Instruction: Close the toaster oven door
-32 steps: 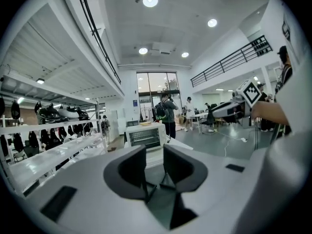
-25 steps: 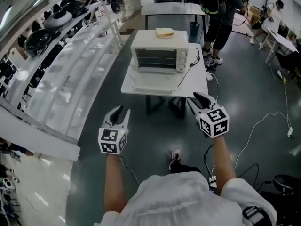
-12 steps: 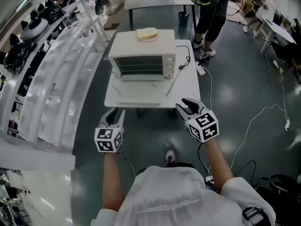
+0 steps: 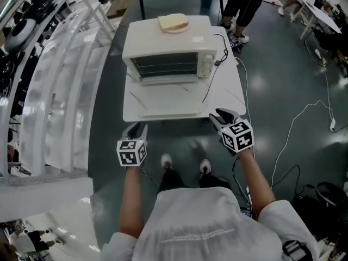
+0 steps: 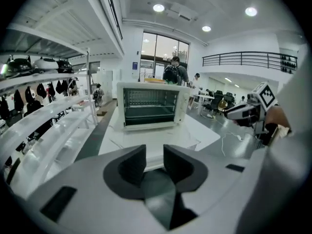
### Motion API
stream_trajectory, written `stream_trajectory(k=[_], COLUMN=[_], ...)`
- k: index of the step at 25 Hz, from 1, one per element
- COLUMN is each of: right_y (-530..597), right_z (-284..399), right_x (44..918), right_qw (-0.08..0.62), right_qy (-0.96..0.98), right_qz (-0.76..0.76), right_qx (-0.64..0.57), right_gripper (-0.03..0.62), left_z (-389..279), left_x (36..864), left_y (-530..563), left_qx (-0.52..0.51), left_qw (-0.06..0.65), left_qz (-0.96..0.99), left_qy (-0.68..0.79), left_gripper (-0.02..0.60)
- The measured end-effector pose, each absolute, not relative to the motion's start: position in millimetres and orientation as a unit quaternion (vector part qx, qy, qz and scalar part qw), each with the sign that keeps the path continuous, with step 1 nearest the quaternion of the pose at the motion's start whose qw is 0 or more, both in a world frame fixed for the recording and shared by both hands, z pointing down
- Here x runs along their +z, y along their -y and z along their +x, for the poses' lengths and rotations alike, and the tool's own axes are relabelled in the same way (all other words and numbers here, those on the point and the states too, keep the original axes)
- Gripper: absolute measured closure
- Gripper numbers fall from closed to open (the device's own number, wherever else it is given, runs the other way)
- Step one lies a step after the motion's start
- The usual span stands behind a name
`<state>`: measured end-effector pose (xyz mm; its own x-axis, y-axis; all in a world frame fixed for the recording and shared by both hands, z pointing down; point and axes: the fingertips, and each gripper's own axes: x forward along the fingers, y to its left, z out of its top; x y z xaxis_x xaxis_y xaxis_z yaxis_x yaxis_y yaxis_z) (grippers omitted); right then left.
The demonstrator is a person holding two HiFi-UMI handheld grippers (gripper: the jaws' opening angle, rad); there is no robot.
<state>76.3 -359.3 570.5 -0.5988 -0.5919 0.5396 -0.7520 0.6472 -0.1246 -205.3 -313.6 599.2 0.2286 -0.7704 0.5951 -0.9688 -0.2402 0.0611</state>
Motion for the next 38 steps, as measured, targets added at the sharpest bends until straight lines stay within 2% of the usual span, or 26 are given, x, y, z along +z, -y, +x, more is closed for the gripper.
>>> stream_trajectory(k=[7,15,26,38], right_y=[371.8,377.3,394.4,397.5], right_z=[56.7,46.0,20.2,14.4], right_x=[630.5,687.2,750.1,744.8], right_qw=[0.233,0.248,0.267,0.297], right_qy=[0.820,0.775,0.775,0.779], right_qz=[0.460,0.488,0.436,0.425], right_qx=[0.250,0.316,0.371,0.352], right_gripper=[0.459,0.459,0.459,0.490], left_z=[-248.2,-257.3,-244.5,-246.0], left_x=[679.5,736.3,759.2,746.3], left_y=[342.8,358.3,375.1,375.9], left_qx=[0.253,0.234,0.222,0.212], left_qw=[0.273,0.352,0.362,0.363], left_qz=[0.762,0.757,0.744,0.723], left_qy=[0.530,0.498,0.516,0.549], left_gripper=[0.463,0.463,0.463,0.509])
